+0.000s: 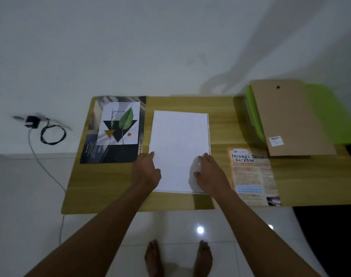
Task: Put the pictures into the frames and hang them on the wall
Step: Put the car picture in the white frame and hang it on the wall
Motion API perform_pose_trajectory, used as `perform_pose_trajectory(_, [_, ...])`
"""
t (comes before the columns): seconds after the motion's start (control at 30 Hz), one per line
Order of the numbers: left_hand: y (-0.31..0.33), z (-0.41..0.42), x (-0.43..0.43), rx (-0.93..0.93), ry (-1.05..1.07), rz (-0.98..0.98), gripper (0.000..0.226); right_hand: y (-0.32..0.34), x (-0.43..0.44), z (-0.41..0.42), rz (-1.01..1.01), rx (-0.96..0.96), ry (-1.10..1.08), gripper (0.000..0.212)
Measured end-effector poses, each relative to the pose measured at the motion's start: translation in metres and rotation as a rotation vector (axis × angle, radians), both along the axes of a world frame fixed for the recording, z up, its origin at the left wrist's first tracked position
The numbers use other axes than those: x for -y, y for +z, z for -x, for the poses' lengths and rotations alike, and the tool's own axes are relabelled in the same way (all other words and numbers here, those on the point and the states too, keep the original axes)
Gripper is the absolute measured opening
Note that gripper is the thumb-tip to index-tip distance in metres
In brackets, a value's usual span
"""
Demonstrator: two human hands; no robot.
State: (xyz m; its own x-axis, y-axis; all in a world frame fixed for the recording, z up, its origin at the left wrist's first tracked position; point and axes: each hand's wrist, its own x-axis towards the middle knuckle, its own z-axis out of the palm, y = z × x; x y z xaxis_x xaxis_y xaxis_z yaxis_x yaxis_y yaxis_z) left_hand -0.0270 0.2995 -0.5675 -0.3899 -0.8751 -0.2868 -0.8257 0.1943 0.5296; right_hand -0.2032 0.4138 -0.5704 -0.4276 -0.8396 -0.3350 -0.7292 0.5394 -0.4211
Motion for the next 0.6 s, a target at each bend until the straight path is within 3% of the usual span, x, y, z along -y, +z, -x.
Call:
perform_pose_trajectory(0.17, [-0.002, 0.011, -0.002, 0.035, 0.008, -0.005, 0.064, -0.001, -0.003, 0.012, -0.037, -0.019, -0.004, 0.060])
perform_pose_trajectory(0.3, [-0.007, 0.015, -0.004, 0.063, 0.013, -0.005, 0.043, -0.001, -0.002, 0.012, -0.077, -0.040, 0.009, 0.068])
perform_pose_trajectory(0.6, [-0.006, 0.022, -0.002, 0.075, 0.075, -0.004, 0.067, 0.016, 0.001, 0.015, 0.005, 0.100, -0.101, 0.066])
